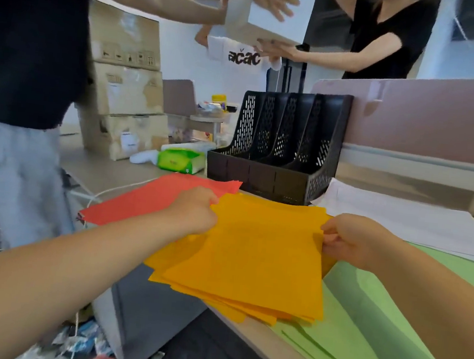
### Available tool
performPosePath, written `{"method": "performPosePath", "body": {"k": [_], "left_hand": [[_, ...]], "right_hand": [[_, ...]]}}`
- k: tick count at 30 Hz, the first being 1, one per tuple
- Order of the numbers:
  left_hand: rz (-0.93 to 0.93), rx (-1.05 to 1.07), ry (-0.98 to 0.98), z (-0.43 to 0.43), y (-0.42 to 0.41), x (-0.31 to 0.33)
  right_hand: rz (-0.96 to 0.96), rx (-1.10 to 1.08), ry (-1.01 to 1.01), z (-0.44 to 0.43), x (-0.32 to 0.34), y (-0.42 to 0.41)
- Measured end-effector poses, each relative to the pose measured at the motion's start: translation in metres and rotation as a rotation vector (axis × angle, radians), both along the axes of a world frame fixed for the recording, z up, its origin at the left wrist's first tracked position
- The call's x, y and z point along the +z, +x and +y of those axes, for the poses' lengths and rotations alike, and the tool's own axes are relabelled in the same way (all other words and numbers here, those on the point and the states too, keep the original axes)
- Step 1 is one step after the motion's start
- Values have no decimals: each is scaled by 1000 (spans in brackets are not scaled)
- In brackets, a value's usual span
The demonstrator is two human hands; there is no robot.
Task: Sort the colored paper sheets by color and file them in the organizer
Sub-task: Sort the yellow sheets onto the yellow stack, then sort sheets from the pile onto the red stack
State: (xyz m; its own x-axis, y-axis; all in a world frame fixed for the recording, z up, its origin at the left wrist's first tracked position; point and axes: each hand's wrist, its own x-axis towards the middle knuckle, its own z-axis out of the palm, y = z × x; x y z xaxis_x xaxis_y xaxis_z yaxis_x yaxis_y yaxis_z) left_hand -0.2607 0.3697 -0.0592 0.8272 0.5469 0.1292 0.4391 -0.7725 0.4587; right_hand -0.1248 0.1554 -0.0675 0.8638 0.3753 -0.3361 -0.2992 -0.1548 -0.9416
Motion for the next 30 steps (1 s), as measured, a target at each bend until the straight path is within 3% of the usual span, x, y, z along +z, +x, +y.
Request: {"method": "performPosePath", "body": {"k": [6,10,14,17,20,25,26,30], "left_hand": [[-122,-242,-15,-93,71,0],[-152,-478,-44,-194,119,-4],[-158,-710,-77,-296,150,-10],[-136,-850,-75,-366,170,-16],[-87,-922,57,-425,193,-29],[-6,-926,257,-478,226,-56],[36,-911,255,-483,230,-61],[46,-897,274,-482,234,-68]], "right_hand": [[-79,-185,-15,-97,1,18],[-260,-481,-66,-198,-8,25],[-693,-798,-497,-312,-33,17],[-812,-929,-705,-383,-33,6],[-769,-997,-835,-437,-31,3],[-364,-890,-1119,-516,-57,18],[-344,-875,-1060,-523,-57,20],[-386,-876,-467,-536,-47,30]]}}
